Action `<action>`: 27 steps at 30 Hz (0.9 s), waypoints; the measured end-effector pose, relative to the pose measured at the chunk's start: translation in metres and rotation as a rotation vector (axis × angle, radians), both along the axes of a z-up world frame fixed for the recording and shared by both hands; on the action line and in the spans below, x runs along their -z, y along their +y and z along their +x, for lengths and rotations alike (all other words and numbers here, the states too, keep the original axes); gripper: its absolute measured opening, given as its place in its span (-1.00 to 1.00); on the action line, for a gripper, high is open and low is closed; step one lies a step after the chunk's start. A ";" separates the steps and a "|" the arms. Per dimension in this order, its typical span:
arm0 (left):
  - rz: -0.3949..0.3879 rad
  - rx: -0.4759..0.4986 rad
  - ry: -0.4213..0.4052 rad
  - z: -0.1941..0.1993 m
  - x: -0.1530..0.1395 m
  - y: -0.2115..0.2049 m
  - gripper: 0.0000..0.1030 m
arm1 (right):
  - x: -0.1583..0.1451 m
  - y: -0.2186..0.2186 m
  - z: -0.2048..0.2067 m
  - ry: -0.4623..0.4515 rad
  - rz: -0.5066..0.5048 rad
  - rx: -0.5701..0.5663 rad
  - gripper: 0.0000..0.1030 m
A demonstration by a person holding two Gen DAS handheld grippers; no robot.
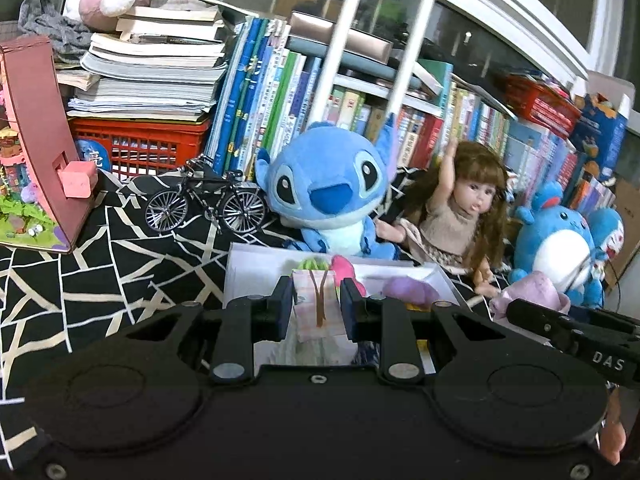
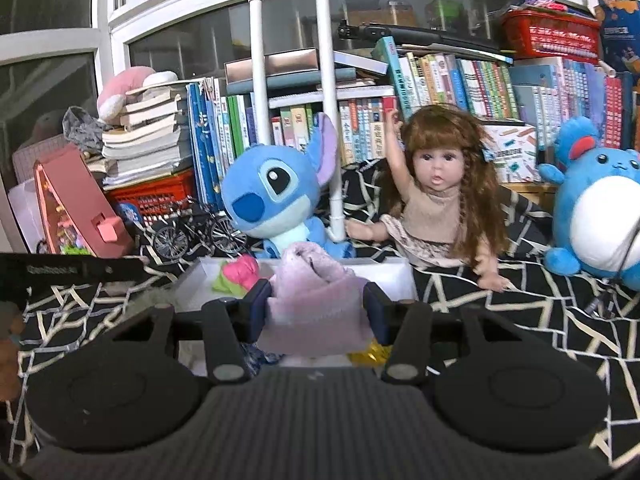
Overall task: Organize soft objects
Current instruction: 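Carry the sock and beige tag into the white box and open both tools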
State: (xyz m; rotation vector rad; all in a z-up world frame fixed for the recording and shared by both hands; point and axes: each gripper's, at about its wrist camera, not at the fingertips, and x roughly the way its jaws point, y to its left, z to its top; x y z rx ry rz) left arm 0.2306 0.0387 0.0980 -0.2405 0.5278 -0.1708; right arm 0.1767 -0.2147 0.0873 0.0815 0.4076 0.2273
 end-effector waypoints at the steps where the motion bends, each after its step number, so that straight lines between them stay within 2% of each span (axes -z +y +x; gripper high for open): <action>1: -0.006 -0.007 0.003 0.006 -0.001 0.001 -0.53 | -0.003 0.003 0.006 0.005 0.008 -0.009 0.06; 4: -0.018 -0.029 0.013 0.024 0.000 0.003 -0.53 | -0.008 0.011 0.023 0.030 0.030 -0.027 0.06; 7: 0.007 -0.050 0.025 0.046 0.005 0.003 -0.53 | -0.007 0.023 0.043 0.047 0.038 -0.049 0.06; 13: 0.035 -0.097 0.074 0.085 0.027 0.004 -0.53 | 0.009 0.042 0.088 0.146 0.126 -0.040 0.06; 20: 0.064 -0.110 0.102 0.103 0.046 0.001 -0.53 | 0.037 0.052 0.112 0.226 0.182 -0.004 0.05; 27: 0.087 -0.106 0.115 0.109 0.060 -0.003 -0.53 | 0.048 0.052 0.118 0.240 0.178 0.014 0.05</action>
